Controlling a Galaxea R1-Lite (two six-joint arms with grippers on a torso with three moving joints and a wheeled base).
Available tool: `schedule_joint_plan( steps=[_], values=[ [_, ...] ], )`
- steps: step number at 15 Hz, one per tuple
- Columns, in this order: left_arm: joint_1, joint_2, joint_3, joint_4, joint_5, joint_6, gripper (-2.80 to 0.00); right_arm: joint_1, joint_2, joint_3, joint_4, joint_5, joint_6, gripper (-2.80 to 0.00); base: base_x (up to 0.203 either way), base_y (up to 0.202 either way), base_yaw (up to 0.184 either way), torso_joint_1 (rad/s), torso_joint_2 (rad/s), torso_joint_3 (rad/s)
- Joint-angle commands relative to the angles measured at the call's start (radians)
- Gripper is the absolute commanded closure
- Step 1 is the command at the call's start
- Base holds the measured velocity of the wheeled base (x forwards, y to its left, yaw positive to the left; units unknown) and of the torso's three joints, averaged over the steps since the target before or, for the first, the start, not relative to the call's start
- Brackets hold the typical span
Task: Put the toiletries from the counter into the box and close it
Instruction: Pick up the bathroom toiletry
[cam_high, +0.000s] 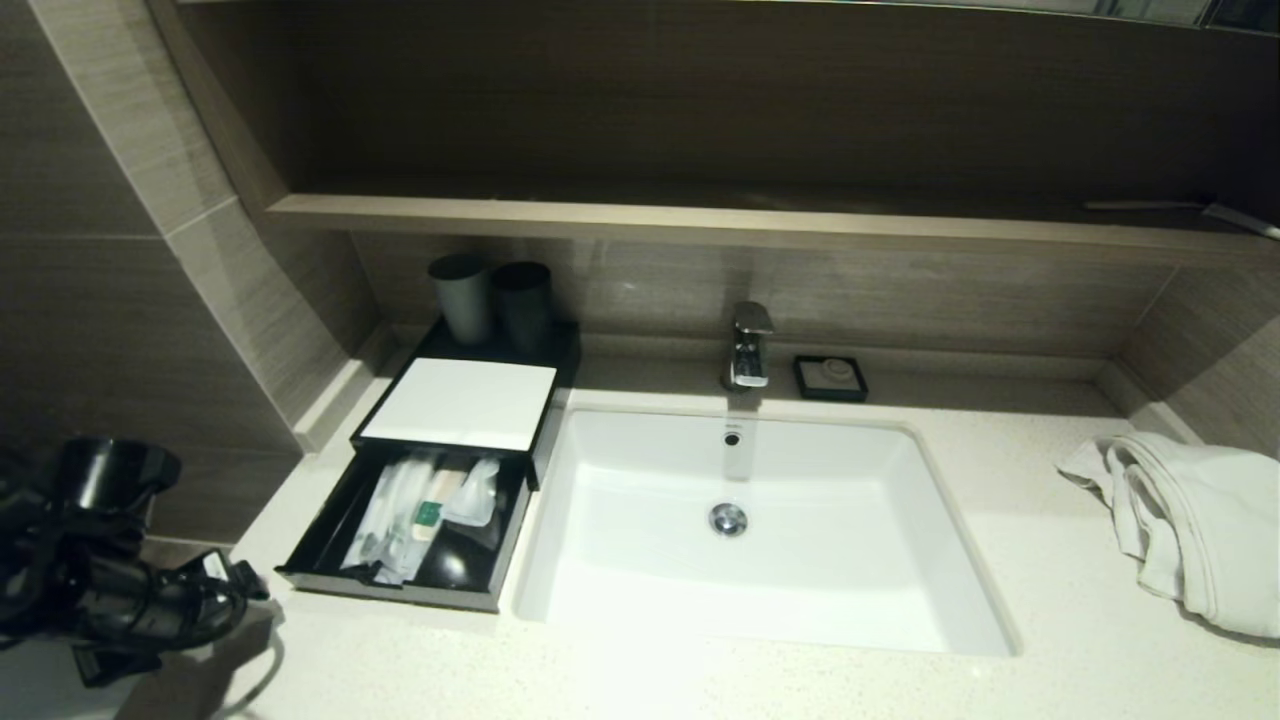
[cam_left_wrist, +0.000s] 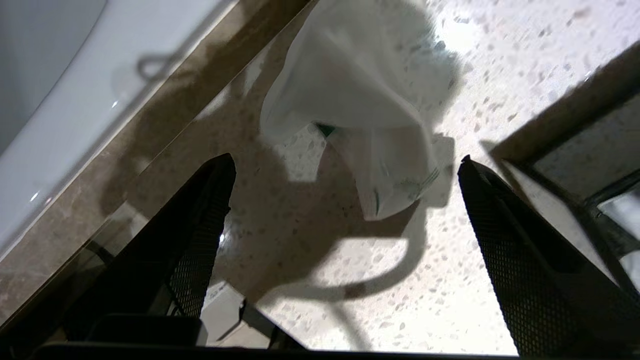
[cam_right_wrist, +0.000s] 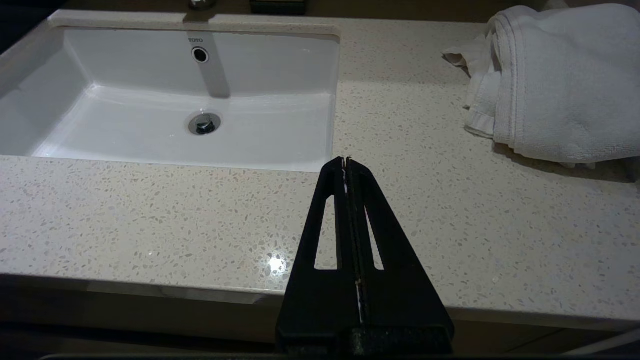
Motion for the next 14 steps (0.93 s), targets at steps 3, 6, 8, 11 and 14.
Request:
schedule_joint_plan(
  steps=[3, 6, 8, 11, 14],
  values=[
    [0.001, 0.014, 0.009, -0.010, 0.000, -0.002, -2.80, 0.000, 0.000, 0.000, 0.000, 0.000, 0.000, 0.00, 0.000, 0.000, 0.000, 0.000, 0.00, 0.000],
    [0.001, 0.014, 0.010, -0.023, -0.001, -0.004, 0.00, 0.000, 0.000, 0.000, 0.000, 0.000, 0.000, 0.00, 0.000, 0.000, 0.000, 0.000, 0.00, 0.000],
    [0.001, 0.016, 0.009, -0.024, -0.001, -0.010, 0.00, 0.000, 0.000, 0.000, 0.000, 0.000, 0.000, 0.00, 0.000, 0.000, 0.000, 0.000, 0.00, 0.000],
    [0.001, 0.022, 0.009, -0.024, -0.001, -0.010, 0.00, 0.000, 0.000, 0.000, 0.000, 0.000, 0.000, 0.00, 0.000, 0.000, 0.000, 0.000, 0.00, 0.000],
    [0.001, 0.022, 0.010, -0.029, -0.001, -0.010, 0.00, 0.000, 0.000, 0.000, 0.000, 0.000, 0.000, 0.00, 0.000, 0.000, 0.000, 0.000, 0.00, 0.000]
  ],
)
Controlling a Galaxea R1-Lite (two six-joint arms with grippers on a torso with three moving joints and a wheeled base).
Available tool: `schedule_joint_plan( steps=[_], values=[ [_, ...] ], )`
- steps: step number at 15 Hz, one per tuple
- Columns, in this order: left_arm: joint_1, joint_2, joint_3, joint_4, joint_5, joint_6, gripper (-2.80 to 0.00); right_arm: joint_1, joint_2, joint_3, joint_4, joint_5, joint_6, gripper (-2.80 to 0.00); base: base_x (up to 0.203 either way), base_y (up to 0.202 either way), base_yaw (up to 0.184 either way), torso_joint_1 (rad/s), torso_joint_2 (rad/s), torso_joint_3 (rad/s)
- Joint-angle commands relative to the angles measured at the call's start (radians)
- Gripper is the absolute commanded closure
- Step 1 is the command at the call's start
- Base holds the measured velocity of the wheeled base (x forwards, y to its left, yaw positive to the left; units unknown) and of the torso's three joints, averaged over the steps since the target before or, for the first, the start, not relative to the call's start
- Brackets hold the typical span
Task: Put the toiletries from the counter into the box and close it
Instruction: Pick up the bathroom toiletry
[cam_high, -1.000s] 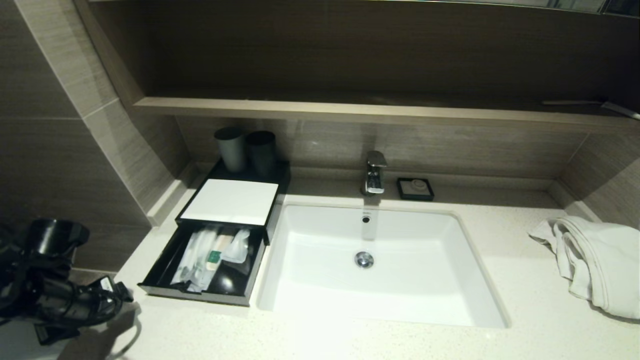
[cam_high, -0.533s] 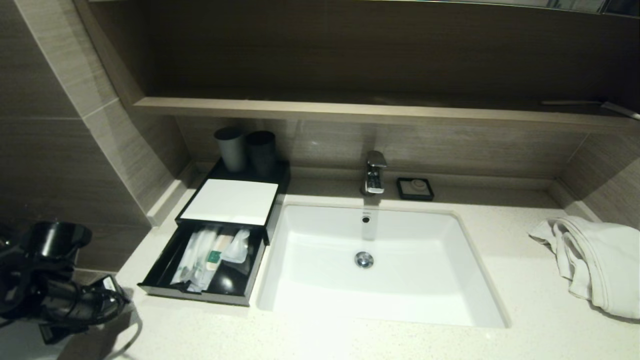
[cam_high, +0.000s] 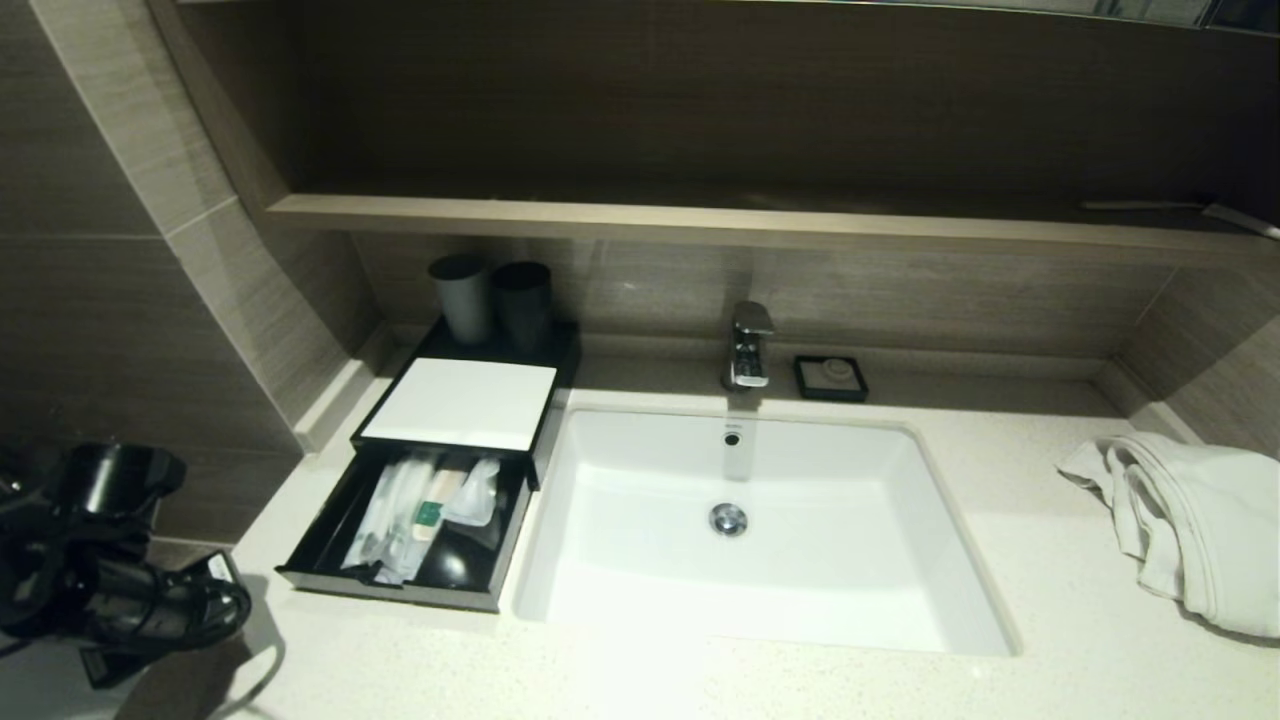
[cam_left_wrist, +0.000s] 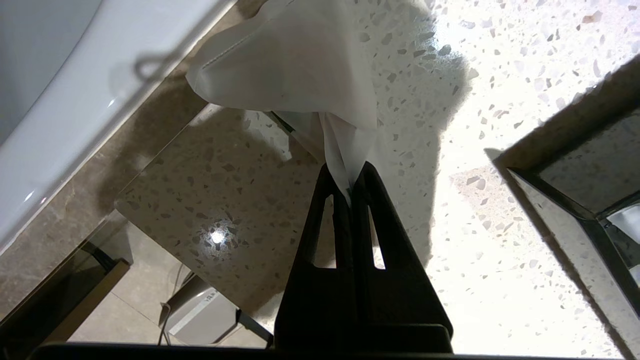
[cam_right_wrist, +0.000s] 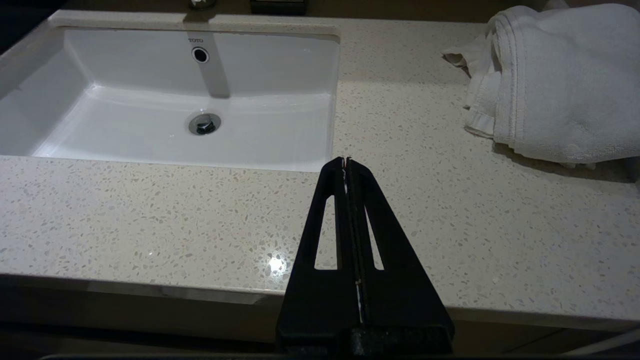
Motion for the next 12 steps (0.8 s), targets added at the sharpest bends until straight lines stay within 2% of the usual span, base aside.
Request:
schedule_joint_plan(
  steps=[1, 5, 9, 12],
  values=[
    [0.001, 0.002, 0.003, -0.009, 0.000, -0.003, 0.00, 0.000, 0.000, 0.000, 0.000, 0.000, 0.000, 0.00, 0.000, 0.000, 0.000, 0.000, 0.00, 0.000],
    [0.001, -0.032, 0.007, -0.024, 0.000, -0.006, 0.00, 0.000, 0.000, 0.000, 0.000, 0.000, 0.000, 0.00, 0.000, 0.000, 0.000, 0.000, 0.00, 0.000],
    [-0.003, -0.158, -0.024, -0.016, 0.000, -0.018, 0.00, 0.000, 0.000, 0.000, 0.000, 0.000, 0.000, 0.00, 0.000, 0.000, 0.000, 0.000, 0.00, 0.000],
    [-0.052, -0.192, -0.085, -0.005, -0.004, -0.013, 0.00, 0.000, 0.000, 0.000, 0.000, 0.000, 0.000, 0.00, 0.000, 0.000, 0.000, 0.000, 0.00, 0.000]
  ],
)
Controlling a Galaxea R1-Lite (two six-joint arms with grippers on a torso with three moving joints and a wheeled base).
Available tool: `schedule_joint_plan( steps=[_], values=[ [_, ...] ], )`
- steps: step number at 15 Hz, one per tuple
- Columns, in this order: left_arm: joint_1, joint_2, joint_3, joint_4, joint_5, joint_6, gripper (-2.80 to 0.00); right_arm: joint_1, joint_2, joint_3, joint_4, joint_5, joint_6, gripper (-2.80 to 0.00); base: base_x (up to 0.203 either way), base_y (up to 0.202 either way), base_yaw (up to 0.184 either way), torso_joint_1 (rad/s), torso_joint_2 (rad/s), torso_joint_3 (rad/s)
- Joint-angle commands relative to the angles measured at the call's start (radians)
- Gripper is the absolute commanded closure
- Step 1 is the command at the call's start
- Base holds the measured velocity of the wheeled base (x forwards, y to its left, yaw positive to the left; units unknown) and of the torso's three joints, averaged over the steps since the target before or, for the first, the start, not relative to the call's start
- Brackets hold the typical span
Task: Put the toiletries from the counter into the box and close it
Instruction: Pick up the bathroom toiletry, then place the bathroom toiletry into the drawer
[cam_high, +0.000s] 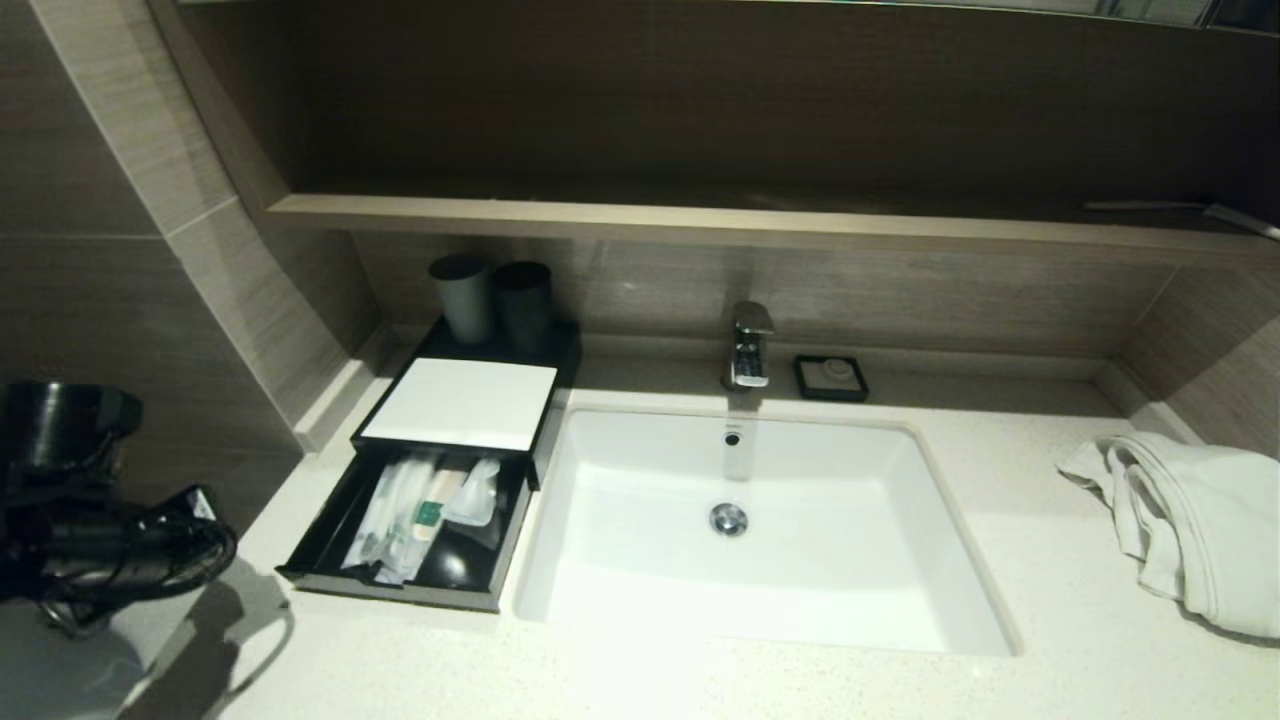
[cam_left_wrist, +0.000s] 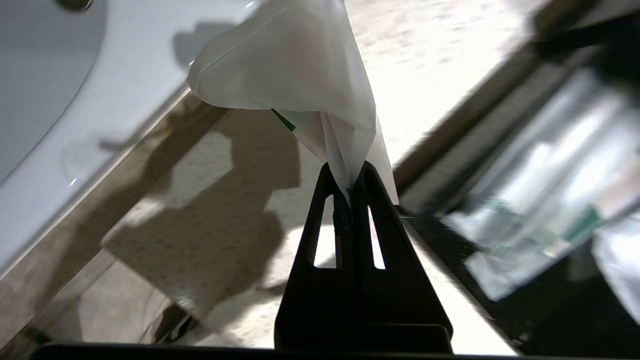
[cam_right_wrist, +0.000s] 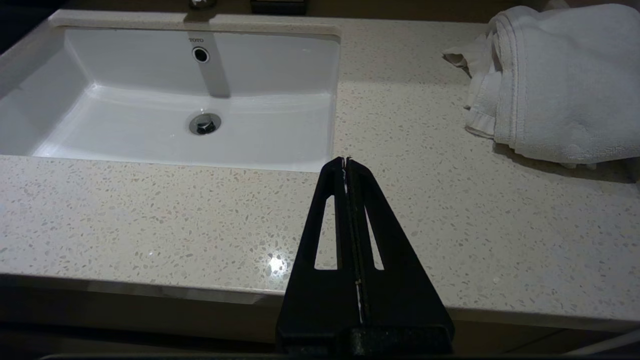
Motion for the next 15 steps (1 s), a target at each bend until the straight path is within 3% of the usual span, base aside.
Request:
schedule_joint_plan(
  steps=[1, 4, 9, 15],
  values=[
    [-0.045, -0.040, -0.036, 0.020, 0.001, 0.001, 0.00, 0.000, 0.000, 0.000, 0.000, 0.000, 0.000, 0.00, 0.000, 0.000, 0.000, 0.000, 0.00, 0.000],
    [-0.147, -0.051, -0.107, 0.100, 0.003, 0.007, 0.00, 0.000, 0.000, 0.000, 0.000, 0.000, 0.000, 0.00, 0.000, 0.000, 0.000, 0.000, 0.00, 0.000],
    [-0.270, 0.016, -0.292, 0.229, 0.002, 0.069, 0.00, 0.000, 0.000, 0.000, 0.000, 0.000, 0.000, 0.00, 0.000, 0.000, 0.000, 0.000, 0.00, 0.000],
    [-0.348, 0.180, -0.433, 0.301, 0.002, 0.149, 0.00, 0.000, 0.000, 0.000, 0.000, 0.000, 0.000, 0.00, 0.000, 0.000, 0.000, 0.000, 0.00, 0.000]
  ],
)
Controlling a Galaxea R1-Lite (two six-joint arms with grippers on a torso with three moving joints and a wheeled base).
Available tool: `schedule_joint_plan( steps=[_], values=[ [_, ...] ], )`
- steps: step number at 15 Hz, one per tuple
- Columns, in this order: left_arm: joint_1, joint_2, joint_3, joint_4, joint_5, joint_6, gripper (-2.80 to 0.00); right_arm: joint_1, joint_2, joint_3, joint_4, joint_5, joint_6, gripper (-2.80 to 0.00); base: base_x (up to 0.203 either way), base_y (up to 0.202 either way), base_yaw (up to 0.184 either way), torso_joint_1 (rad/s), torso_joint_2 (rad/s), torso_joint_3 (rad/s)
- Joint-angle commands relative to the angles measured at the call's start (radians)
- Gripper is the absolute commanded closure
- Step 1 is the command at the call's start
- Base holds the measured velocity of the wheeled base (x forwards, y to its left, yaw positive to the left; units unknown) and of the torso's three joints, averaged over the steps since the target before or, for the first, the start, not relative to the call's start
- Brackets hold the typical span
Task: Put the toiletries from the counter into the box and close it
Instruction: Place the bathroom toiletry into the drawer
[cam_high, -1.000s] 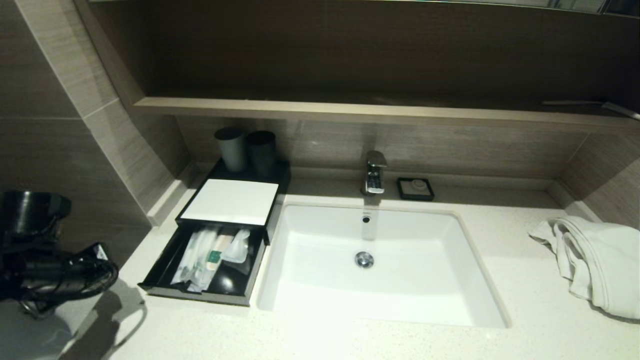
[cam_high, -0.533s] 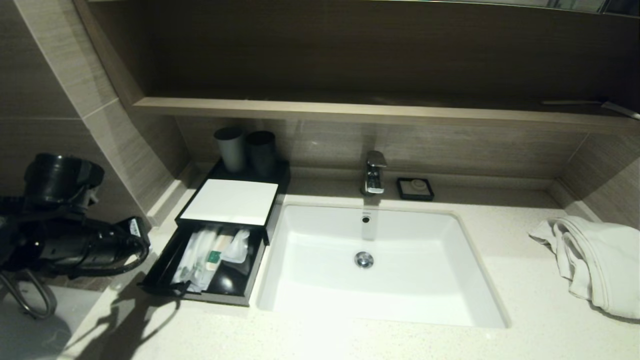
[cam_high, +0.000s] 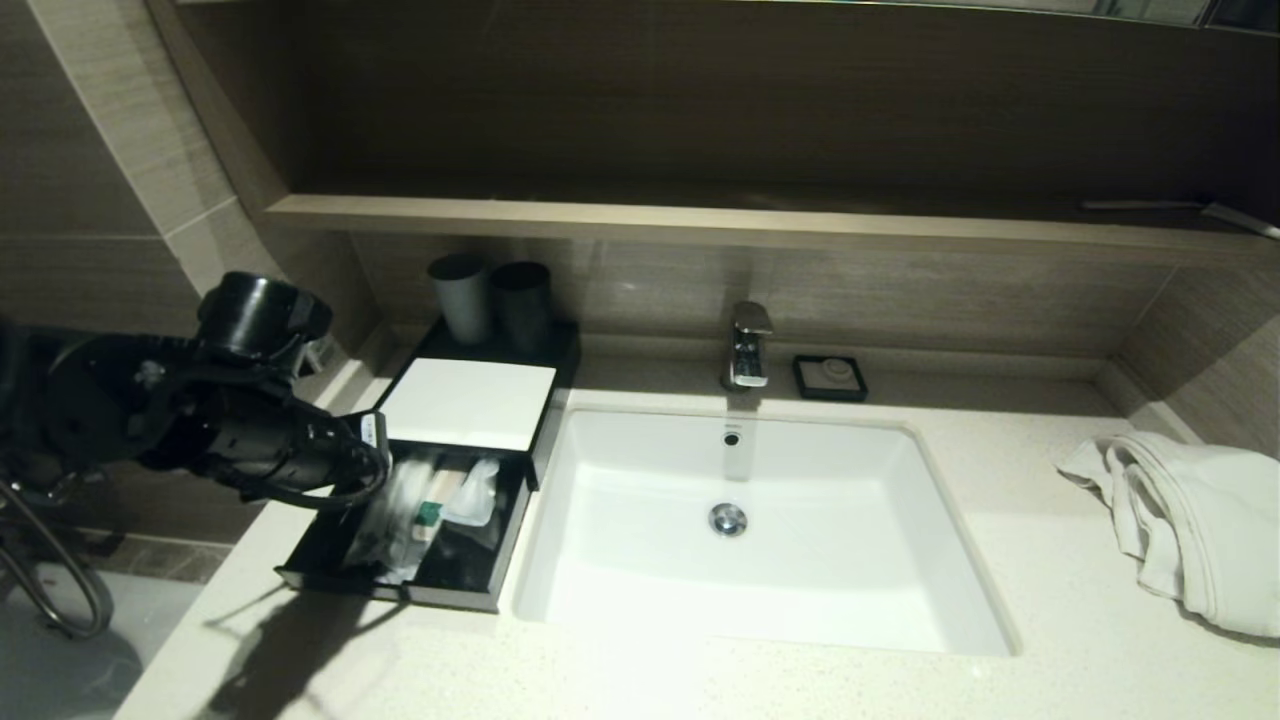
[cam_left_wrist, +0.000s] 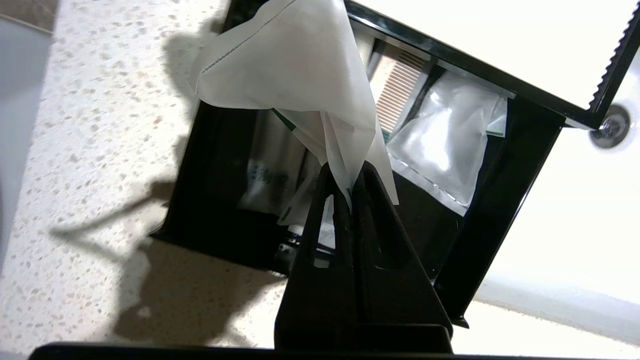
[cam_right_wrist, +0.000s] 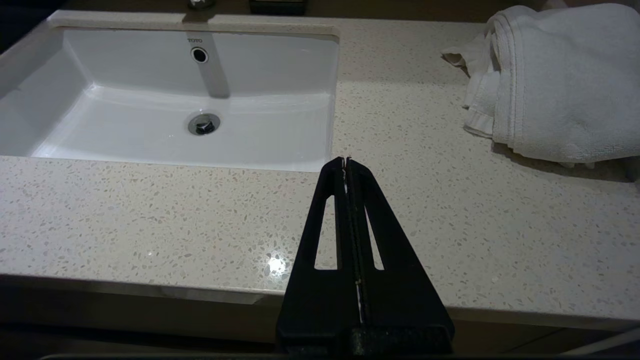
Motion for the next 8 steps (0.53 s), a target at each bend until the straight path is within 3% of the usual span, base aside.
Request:
schedule_joint_plan(
  steps=[1, 4, 8],
  values=[
    [-0.011, 0.071, -0.050, 0.035, 0.001, 0.021, 0.00, 0.000, 0.000, 0.000, 0.000, 0.001, 0.000, 0.00, 0.000, 0.000, 0.000, 0.000, 0.00, 0.000],
    [-0.044, 0.070, -0.057, 0.072, -0.016, 0.108, 0.00, 0.000, 0.000, 0.000, 0.000, 0.001, 0.000, 0.00, 0.000, 0.000, 0.000, 0.000, 0.00, 0.000],
    [-0.103, 0.048, -0.052, 0.098, -0.042, 0.117, 0.00, 0.000, 0.000, 0.000, 0.000, 0.001, 0.000, 0.00, 0.000, 0.000, 0.000, 0.000, 0.00, 0.000]
  ],
)
